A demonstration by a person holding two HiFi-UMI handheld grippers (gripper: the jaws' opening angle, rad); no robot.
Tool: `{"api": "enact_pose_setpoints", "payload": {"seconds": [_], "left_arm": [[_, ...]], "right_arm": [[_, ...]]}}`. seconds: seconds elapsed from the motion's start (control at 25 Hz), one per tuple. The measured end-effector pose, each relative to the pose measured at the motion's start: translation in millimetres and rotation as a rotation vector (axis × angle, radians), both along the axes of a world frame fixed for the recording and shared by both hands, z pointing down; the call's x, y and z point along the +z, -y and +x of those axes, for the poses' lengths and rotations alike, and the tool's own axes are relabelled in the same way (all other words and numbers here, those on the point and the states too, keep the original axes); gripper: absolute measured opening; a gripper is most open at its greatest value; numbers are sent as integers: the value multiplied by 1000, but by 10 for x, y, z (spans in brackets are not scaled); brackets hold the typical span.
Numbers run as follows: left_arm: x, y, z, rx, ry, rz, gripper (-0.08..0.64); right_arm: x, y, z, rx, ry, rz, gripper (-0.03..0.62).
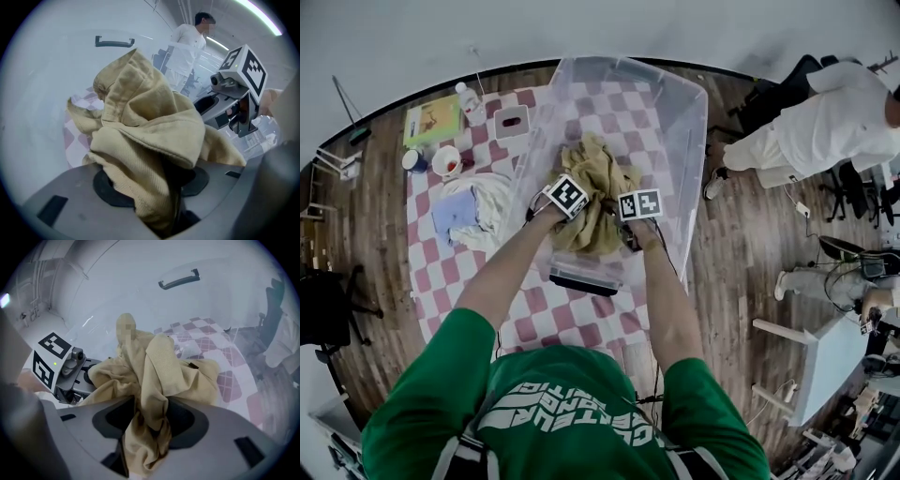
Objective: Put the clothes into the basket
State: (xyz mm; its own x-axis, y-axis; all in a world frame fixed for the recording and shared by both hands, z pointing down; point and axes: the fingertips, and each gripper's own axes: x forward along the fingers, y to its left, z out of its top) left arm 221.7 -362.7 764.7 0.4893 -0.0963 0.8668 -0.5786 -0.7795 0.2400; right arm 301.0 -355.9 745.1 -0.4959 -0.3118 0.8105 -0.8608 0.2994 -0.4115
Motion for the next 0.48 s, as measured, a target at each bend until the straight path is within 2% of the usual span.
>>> {"api": "enact_pose_setpoints", "payload": {"seconds": [0.28,0.48], "left_arm": [[-345,114,-67,-30,8,105,202],[-509,60,-118,-14,41,159,202]], "right_arm": [[-266,-9,134,16,-85,61,209],[-605,-11,205,47,-107,152,209]]}}
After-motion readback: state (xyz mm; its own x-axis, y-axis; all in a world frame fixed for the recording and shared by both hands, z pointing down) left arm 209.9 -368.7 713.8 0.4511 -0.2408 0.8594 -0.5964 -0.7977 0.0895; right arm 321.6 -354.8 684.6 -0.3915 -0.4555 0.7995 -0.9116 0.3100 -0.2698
